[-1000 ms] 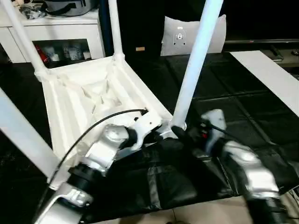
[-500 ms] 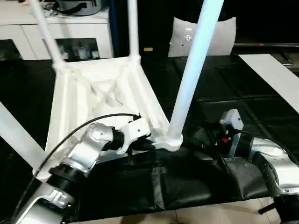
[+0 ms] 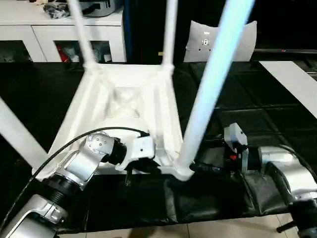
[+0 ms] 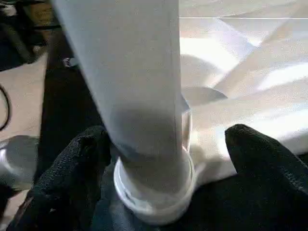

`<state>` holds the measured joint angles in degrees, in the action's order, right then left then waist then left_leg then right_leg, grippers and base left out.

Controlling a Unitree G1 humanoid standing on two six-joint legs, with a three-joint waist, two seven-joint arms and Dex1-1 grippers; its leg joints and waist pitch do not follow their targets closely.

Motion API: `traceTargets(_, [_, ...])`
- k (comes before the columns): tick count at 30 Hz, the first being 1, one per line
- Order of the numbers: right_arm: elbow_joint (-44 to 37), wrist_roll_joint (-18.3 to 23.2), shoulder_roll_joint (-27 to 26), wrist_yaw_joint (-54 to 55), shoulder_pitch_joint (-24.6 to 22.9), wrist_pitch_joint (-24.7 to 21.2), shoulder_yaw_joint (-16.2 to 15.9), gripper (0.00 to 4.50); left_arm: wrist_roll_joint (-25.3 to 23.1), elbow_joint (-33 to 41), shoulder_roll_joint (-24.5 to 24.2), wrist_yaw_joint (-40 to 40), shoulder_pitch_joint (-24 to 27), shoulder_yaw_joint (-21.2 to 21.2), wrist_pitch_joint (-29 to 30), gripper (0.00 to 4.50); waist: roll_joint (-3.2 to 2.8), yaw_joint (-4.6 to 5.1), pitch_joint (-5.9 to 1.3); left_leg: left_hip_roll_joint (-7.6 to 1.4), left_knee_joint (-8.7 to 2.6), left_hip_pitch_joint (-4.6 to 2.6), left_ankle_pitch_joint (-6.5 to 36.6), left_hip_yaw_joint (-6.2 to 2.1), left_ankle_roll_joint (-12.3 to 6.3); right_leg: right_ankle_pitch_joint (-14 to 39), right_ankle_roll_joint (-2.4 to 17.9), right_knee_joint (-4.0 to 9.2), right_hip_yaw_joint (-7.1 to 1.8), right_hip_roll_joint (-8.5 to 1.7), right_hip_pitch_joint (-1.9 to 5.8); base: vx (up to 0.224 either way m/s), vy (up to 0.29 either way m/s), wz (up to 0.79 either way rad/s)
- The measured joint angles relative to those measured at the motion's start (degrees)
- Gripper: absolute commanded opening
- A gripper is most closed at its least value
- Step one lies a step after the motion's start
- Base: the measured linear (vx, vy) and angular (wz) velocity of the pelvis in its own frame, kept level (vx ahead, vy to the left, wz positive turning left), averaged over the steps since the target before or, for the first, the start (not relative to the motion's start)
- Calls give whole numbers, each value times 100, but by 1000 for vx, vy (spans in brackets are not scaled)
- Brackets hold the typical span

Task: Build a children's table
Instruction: Rotate leg to tighten

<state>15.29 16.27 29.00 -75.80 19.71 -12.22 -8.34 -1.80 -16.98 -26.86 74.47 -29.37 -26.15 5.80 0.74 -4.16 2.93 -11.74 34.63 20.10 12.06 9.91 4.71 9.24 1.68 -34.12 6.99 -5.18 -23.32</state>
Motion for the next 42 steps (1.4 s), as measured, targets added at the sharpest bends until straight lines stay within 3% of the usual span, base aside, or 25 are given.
traceTargets(12, [361, -11, -111, -475, 276, -122, -287, 278, 8, 37, -97, 110, 2, -45, -111, 0, 31, -3, -3, -3, 0, -1, -1, 2, 1, 0, 1, -5, 0, 1, 0, 0, 0, 0])
traceTargets(21, [412, 12, -111, -603, 302, -167, -329, 209, 23, 43, -121, 116, 3, -64, -113, 0, 60, -5, -17, -4, 1, -1, -1, 2, 3, -1, 2, -5, 0, 1, 0, 0, 0, 0])
traceTargets(27, [320, 44, -122, -573, 252, -275, -319, 202, 63, 47, -142, 133, 18, -58, -99, 0, 61, -7, -18, -4, 0, -1, 0, 2, 4, -1, 1, -6, 0, 1, 0, 0, 0, 0])
traceTargets(32, [-169, 165, -294, -51, -181, -584, -78, 201, 81, 100, -16, -4, 38, 15, 279, 0, 62, -31, -21, -4, -1, -9, -4, 2, 13, 0, -1, -9, -1, 1, 3, 0, 0, 0])
traceTargets(37, [-428, -25, -774, 1226, -447, -747, 244, 200, -131, 68, 298, -734, 38, 214, 919, 0, 59, 92, -23, -2, 0, -44, -23, 1, 25, 1, -4, -5, -1, 2, 32, 0, 0, 0])
traceTargets(39, [-445, -131, -1028, 1815, -454, -825, 386, 199, -215, 31, 500, -1086, 37, 319, 1174, 0, 57, 189, -24, 0, 2, -53, -24, 1, 25, 2, -7, 12, 2, 2, 38, 0, 0, 0])
traceTargets(42, [-451, -387, -1622, 3194, -393, -989, 697, 197, -314, -45, 1084, -1986, 35, 501, 1692, 0, 45, 432, -26, -4, 15, -34, -24, -22, 25, 0, -13, 95, 54, 2, 43, 0, 0, 0])
